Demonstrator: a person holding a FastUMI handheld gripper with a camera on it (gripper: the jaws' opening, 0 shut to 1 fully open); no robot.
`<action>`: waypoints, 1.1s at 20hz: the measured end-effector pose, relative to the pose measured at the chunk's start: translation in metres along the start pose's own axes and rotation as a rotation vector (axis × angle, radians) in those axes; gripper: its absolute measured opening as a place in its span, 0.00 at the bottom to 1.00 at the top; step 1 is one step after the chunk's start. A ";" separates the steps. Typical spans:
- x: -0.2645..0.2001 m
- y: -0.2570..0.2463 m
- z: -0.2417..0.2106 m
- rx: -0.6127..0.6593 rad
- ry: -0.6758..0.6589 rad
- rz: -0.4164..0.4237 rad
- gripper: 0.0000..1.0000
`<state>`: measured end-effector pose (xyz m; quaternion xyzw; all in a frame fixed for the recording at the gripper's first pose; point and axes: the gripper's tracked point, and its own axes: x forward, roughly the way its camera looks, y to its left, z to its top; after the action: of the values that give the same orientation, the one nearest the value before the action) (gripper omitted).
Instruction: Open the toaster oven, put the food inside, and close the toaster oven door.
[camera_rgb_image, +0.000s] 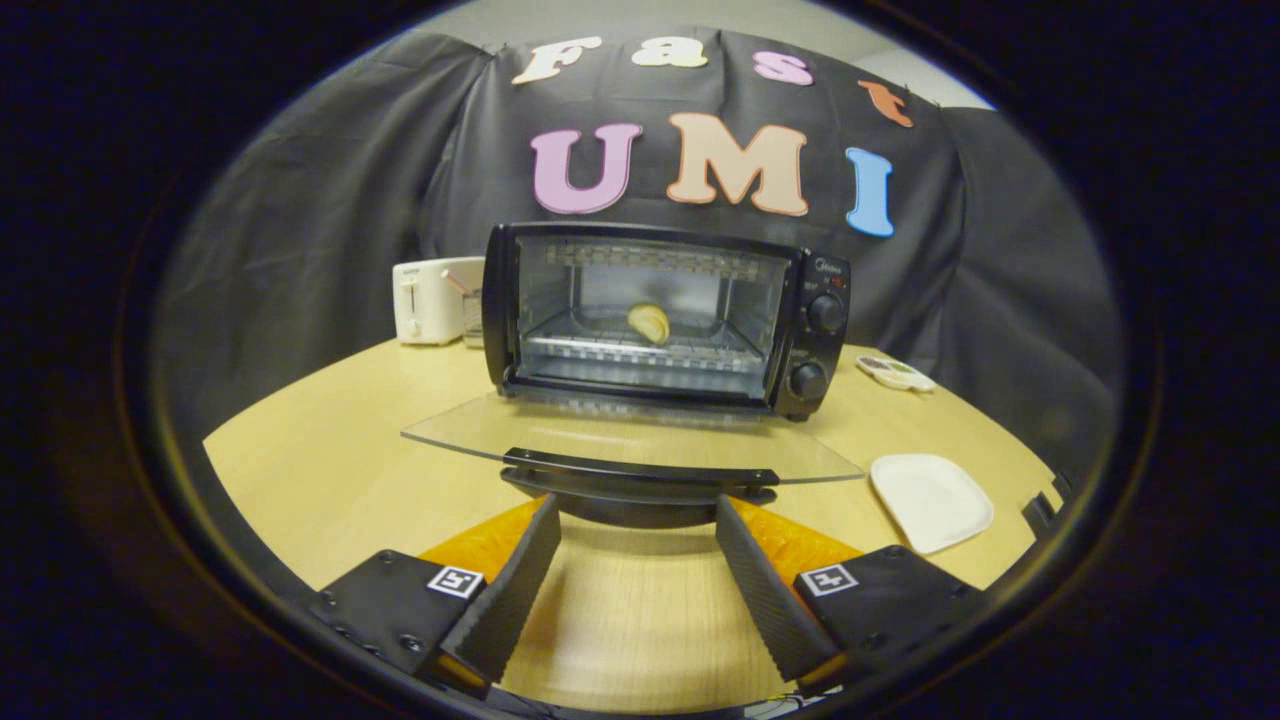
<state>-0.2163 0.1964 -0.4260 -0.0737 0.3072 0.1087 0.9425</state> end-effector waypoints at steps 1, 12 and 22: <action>0.002 0.000 0.010 0.009 -0.024 0.000 0.99; 0.064 0.006 0.031 0.070 -0.011 0.003 1.00; 0.094 -0.010 0.101 0.075 -0.156 -0.045 1.00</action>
<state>-0.0823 0.2224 -0.4002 -0.0364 0.2351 0.0814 0.9679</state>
